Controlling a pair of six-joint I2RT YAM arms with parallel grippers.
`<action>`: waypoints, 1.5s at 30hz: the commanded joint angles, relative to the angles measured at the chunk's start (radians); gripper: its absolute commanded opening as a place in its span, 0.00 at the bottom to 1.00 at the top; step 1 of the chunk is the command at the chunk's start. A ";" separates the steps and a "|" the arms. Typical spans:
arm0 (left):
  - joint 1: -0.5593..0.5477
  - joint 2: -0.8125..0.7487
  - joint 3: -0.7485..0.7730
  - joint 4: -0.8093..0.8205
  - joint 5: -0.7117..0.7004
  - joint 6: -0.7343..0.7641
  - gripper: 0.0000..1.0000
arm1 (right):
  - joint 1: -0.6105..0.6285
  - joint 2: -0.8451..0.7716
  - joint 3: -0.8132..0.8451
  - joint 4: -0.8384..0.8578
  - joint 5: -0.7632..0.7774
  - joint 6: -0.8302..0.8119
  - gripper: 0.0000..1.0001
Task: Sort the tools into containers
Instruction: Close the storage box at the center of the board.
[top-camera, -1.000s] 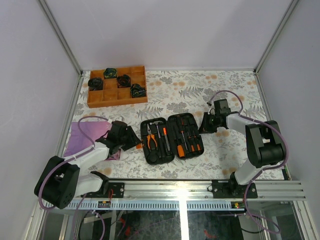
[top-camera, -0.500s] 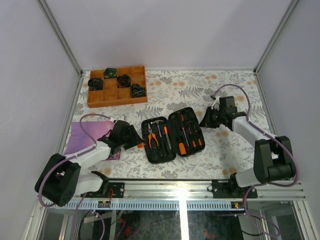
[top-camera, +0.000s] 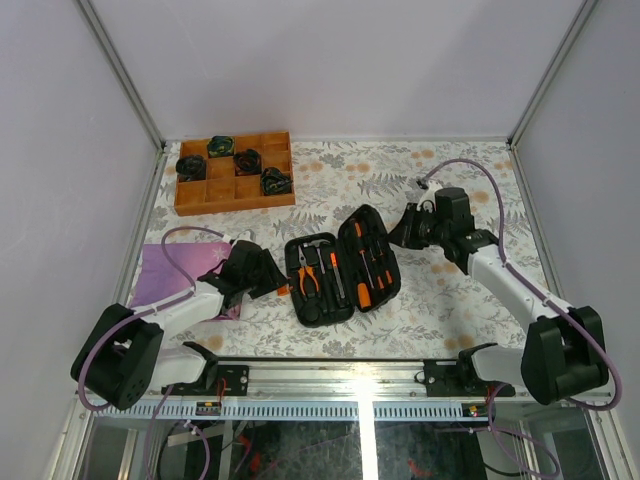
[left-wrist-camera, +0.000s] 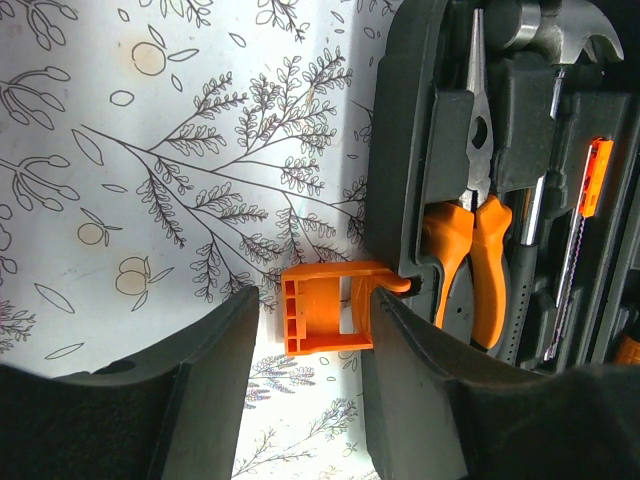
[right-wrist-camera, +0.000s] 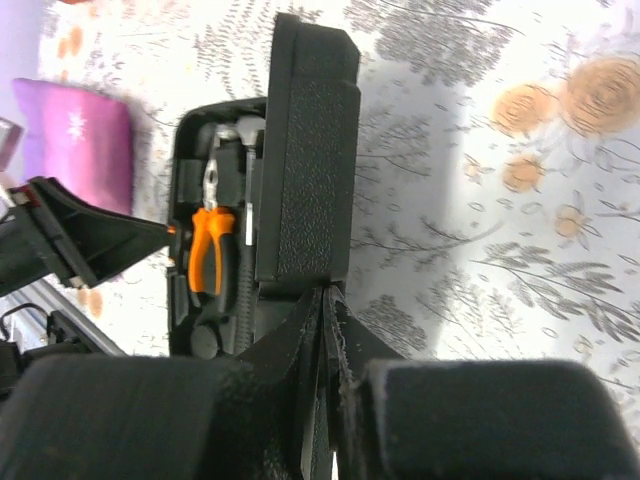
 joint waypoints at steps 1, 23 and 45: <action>-0.044 0.049 -0.026 -0.024 0.062 -0.017 0.49 | 0.119 0.004 -0.013 -0.004 -0.076 0.094 0.10; -0.054 0.043 -0.045 -0.004 0.050 -0.037 0.49 | 0.349 0.112 -0.009 0.356 -0.216 0.240 0.20; -0.054 0.001 -0.045 0.002 0.042 -0.028 0.50 | 0.350 0.111 -0.057 0.234 0.061 0.080 0.90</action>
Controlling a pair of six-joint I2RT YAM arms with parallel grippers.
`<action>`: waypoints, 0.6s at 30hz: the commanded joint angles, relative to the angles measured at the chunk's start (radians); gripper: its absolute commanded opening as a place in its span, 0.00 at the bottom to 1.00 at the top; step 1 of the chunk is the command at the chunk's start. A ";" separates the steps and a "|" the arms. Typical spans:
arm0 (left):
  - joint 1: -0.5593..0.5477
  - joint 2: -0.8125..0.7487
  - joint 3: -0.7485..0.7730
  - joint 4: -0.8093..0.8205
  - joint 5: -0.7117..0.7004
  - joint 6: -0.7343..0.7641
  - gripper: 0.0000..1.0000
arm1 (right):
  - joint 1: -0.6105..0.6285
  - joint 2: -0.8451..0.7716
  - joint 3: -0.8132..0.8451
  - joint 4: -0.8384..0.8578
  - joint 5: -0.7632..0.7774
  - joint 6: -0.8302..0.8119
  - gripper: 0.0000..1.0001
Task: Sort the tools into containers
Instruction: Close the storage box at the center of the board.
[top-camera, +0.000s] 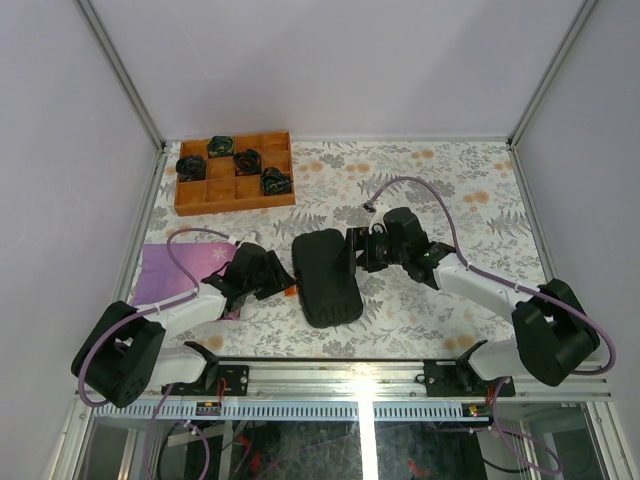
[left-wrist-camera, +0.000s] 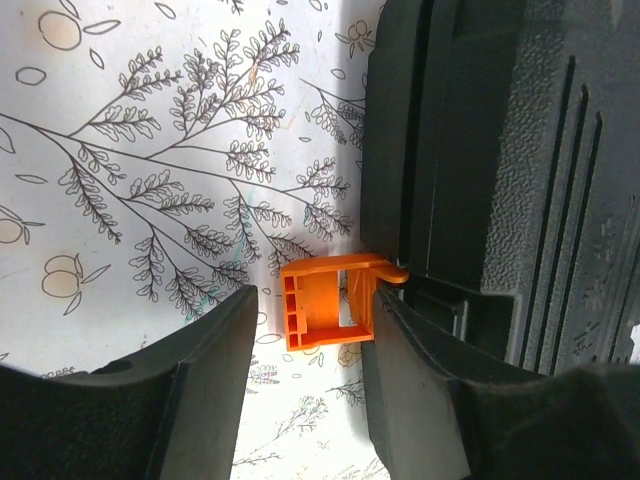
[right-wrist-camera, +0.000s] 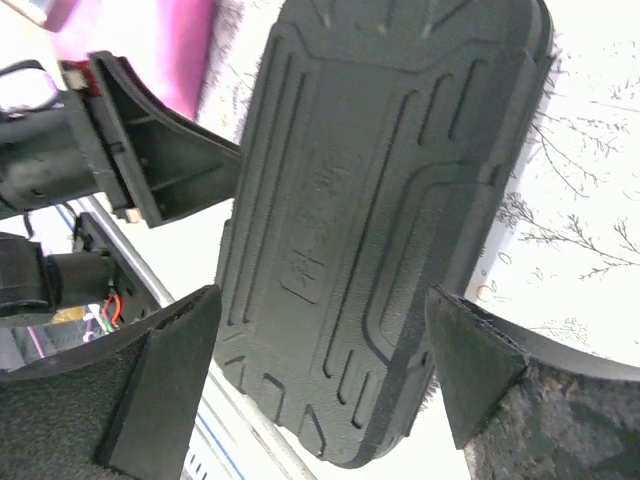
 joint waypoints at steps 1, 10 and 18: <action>-0.015 -0.007 -0.028 -0.068 0.025 0.003 0.50 | 0.004 0.035 -0.014 0.032 0.017 -0.025 0.93; -0.015 -0.037 -0.023 -0.090 0.011 0.007 0.52 | 0.004 0.126 0.005 0.055 0.000 -0.017 0.99; -0.015 -0.079 -0.030 -0.109 -0.003 -0.002 0.54 | 0.004 0.221 0.025 0.047 0.004 0.009 1.00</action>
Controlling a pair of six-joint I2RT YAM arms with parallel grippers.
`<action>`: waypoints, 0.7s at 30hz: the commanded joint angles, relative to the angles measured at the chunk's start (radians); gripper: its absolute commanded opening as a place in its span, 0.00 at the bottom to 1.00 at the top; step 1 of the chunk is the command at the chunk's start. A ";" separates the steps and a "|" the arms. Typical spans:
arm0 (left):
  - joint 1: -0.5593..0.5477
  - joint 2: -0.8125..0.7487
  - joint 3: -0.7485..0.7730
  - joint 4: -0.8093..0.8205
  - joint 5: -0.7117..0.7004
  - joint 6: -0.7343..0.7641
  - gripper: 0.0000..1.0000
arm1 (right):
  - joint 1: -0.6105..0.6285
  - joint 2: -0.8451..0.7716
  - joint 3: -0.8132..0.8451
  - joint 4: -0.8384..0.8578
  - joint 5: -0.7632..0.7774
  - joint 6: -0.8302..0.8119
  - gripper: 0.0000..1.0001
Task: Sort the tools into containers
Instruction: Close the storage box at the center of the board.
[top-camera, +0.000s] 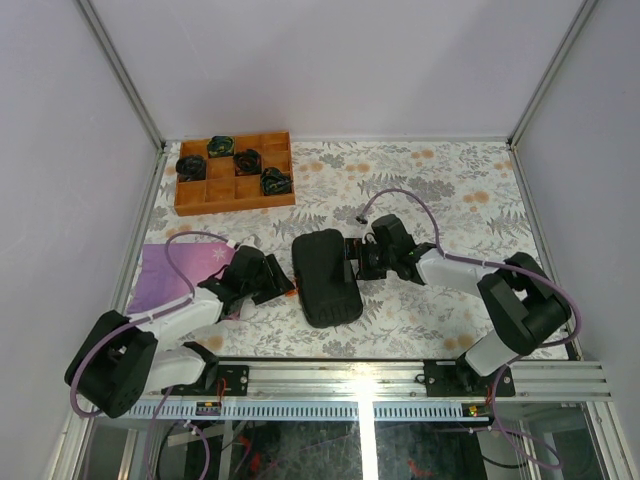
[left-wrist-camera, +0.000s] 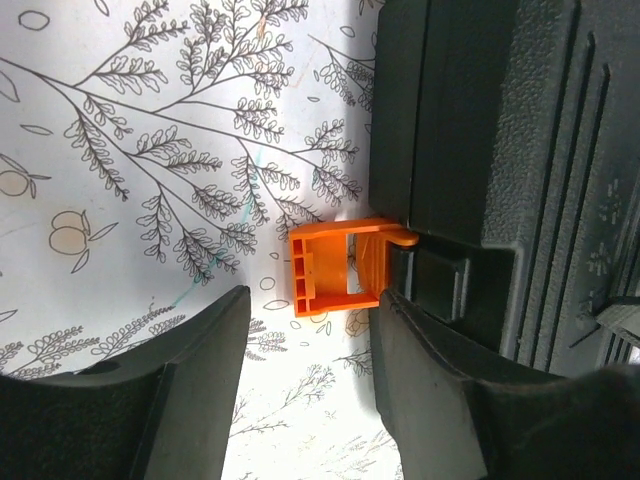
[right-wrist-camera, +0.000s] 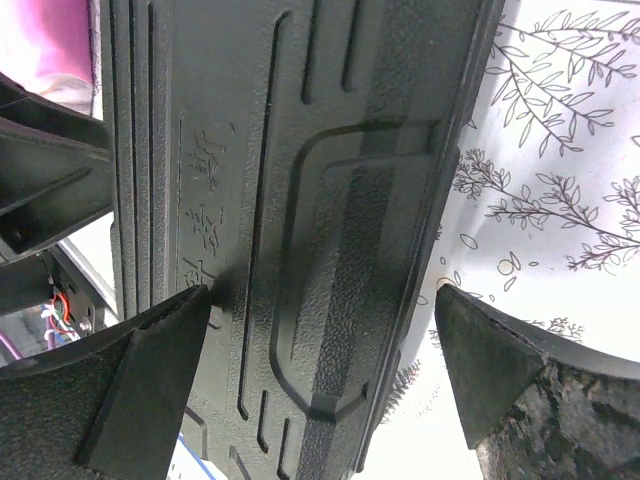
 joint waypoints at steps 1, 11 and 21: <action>-0.005 -0.025 -0.014 -0.054 -0.012 -0.003 0.54 | 0.004 0.031 0.036 0.013 0.018 0.009 1.00; -0.005 -0.117 -0.024 -0.080 -0.018 -0.023 0.55 | 0.004 0.090 0.013 -0.037 0.083 0.022 0.94; -0.048 -0.210 0.032 -0.170 -0.088 -0.030 0.59 | 0.004 0.059 -0.059 0.005 0.143 0.075 0.93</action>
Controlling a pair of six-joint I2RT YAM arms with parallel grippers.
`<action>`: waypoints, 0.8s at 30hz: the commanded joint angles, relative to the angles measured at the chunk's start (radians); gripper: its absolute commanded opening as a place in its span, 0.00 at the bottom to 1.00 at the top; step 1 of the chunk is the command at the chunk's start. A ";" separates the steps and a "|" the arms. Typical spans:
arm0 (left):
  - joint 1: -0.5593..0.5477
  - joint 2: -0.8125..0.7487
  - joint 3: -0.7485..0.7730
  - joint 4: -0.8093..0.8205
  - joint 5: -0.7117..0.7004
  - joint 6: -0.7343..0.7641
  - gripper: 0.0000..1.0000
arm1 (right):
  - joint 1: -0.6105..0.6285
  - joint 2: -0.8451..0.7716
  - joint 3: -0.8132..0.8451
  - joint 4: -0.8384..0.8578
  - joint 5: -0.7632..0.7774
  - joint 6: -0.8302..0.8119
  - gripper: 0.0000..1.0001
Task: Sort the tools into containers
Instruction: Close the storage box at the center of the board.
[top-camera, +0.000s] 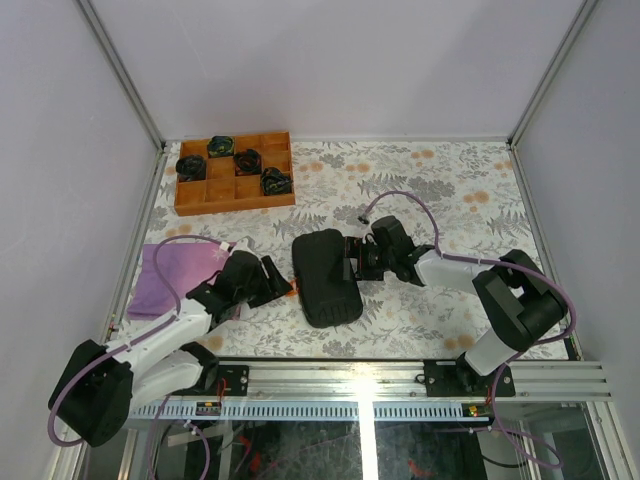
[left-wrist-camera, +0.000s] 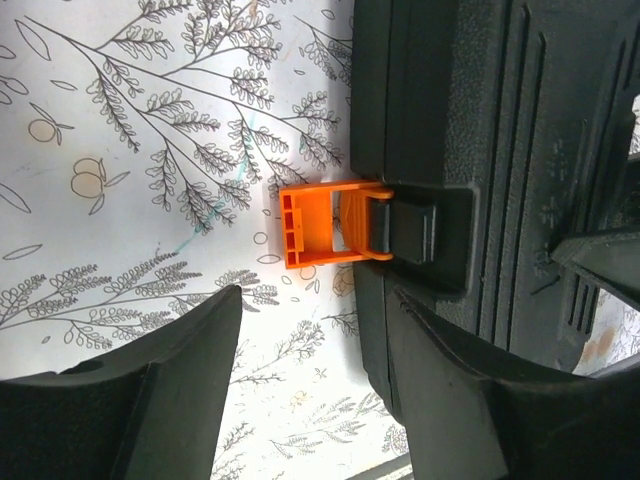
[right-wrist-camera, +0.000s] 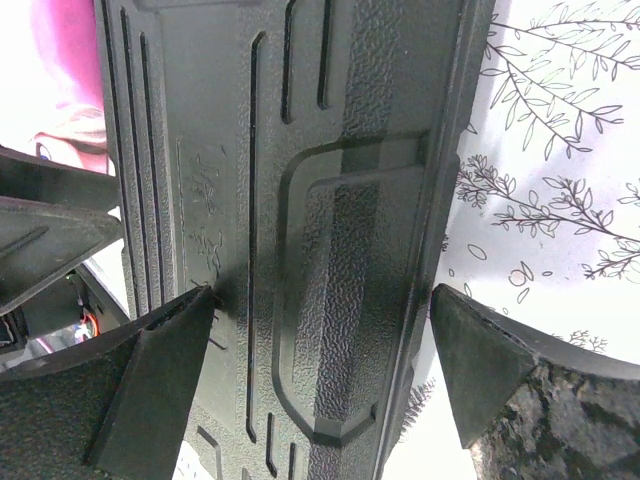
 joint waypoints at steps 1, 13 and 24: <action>-0.033 -0.039 0.053 -0.053 -0.063 -0.012 0.59 | 0.004 0.016 -0.051 -0.049 0.134 -0.011 0.93; -0.074 0.012 0.113 -0.035 -0.096 -0.023 0.56 | 0.004 0.008 -0.101 0.000 0.122 0.030 0.91; -0.098 0.088 0.135 0.102 -0.001 -0.076 0.50 | 0.004 -0.026 -0.148 0.017 0.135 0.048 0.90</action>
